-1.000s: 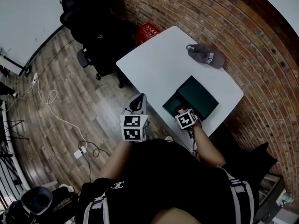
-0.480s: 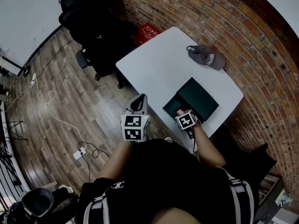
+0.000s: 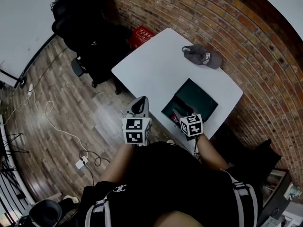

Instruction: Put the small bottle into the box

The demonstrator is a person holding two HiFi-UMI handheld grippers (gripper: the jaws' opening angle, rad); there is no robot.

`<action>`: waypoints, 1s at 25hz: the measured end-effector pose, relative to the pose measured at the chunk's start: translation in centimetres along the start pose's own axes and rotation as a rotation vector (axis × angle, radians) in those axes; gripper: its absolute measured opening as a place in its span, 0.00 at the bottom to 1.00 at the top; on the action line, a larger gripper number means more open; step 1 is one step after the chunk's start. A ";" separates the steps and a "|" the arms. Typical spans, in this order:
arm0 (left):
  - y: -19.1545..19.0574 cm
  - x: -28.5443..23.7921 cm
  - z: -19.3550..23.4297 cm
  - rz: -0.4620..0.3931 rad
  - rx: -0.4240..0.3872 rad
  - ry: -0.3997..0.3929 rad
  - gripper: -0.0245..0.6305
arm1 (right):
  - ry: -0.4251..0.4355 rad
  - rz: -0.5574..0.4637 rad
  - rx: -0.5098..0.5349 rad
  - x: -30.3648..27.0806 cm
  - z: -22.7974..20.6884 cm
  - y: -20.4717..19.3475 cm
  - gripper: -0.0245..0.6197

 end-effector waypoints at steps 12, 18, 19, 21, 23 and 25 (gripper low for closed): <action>1.0 -2.2 -2.6 -0.006 -0.043 -0.098 0.06 | -0.193 -0.462 -0.094 10.7 -1.5 10.3 0.09; 1.9 -3.1 -4.2 -0.026 -0.065 -0.142 0.06 | -0.279 -0.633 -0.091 16.3 -2.3 13.5 0.08; 2.0 -3.2 -4.4 -0.031 -0.068 -0.147 0.06 | -0.302 -0.655 -0.087 17.0 -2.4 13.7 0.08; 2.3 -3.3 -4.7 -0.039 -0.073 -0.157 0.06 | -0.353 -0.689 -0.075 18.3 -2.7 13.8 0.08; 2.5 -3.4 -5.0 -0.044 -0.074 -0.166 0.06 | -0.392 -0.699 -0.061 18.9 -3.0 13.7 0.08; 2.6 -3.4 -5.3 -0.045 -0.075 -0.176 0.06 | -0.414 -0.690 -0.060 19.0 -3.2 13.3 0.08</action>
Point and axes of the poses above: the fingertips, and each gripper's own axes: x backward along the fingers, z to its left, y out of its top, the point moved 4 cm from there along x, backward along the fingers, and after that the axes turned 2 degrees about x, right-handed, at the moved point
